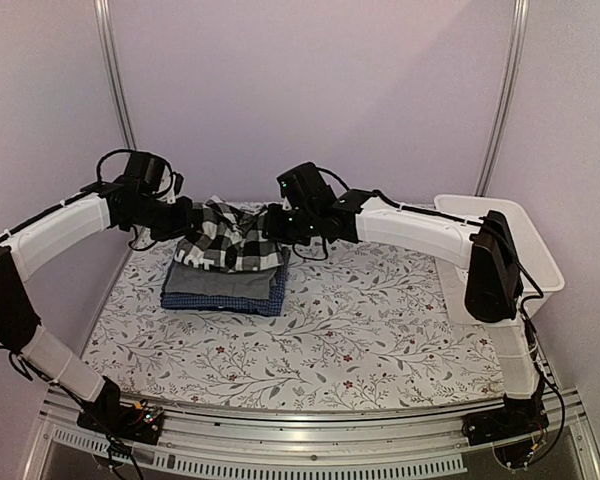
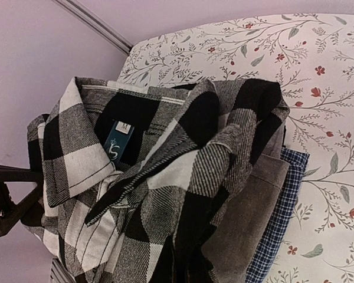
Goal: Fold and stack the long sleeve shirts
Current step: Place the square-folded shirt on the square-folded shirt.
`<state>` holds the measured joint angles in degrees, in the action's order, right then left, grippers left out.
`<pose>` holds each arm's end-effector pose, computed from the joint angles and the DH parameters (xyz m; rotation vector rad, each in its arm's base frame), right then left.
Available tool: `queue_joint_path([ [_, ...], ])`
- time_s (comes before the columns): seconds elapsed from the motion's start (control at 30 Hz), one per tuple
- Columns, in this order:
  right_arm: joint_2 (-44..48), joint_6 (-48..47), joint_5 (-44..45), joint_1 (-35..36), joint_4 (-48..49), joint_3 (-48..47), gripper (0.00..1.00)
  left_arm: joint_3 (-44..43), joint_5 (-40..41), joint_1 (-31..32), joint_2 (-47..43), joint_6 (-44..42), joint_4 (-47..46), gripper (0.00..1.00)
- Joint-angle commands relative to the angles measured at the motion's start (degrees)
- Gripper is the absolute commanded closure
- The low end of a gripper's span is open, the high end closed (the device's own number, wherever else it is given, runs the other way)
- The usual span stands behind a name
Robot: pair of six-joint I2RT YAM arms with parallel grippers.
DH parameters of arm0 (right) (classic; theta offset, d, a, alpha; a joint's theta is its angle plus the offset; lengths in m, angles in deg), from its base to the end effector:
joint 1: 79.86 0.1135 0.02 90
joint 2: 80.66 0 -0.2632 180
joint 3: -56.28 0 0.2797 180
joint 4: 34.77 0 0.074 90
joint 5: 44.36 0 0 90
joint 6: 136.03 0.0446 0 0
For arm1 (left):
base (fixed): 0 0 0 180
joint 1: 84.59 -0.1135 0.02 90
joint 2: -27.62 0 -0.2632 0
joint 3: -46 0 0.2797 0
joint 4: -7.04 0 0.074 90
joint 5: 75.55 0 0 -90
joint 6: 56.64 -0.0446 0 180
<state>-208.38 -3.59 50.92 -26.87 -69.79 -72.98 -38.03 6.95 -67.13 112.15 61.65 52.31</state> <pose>0.3400 0.4442 0.2639 -0.1534 2.2766 0.8364 0.3389 -0.1127 0.2884 -0.1647 2.4220 -0.5299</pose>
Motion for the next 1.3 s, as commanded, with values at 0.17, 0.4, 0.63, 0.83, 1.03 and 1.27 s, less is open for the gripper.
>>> queue_joint_path([
  [0.17, -6.20, 5.06, -10.99, 0.94, 8.35, -2.68, 0.95, 6.70, -3.27, -7.48, 0.19, -3.85, -2.28, 1.00],
  [0.4, -2.27, 4.15, -9.36, 1.11, 7.49, 5.58, 0.60, 8.56, -3.79, -12.15, 3.83, -5.92, -4.20, 0.82],
  [0.63, 5.24, 1.16, -5.57, 1.46, 4.41, 14.55, 0.61, 7.21, -4.63, -14.82, 4.22, -5.67, -4.24, 0.77],
  [0.83, 8.44, 0.19, -5.55, 2.90, 5.00, 17.37, 0.60, 6.68, -2.14, -14.82, 1.60, -4.99, -2.88, 0.77],
  [1.03, 10.99, -0.97, -0.02, 3.61, 3.26, 19.68, 0.59, 3.60, -0.15, -12.44, -3.78, -5.21, -0.21, 0.75],
  [1.27, 19.61, -3.83, 6.85, 3.17, 2.16, 26.78, 0.26, 3.82, 1.24, -1.79, -7.61, -0.12, -0.50, 0.64],
])
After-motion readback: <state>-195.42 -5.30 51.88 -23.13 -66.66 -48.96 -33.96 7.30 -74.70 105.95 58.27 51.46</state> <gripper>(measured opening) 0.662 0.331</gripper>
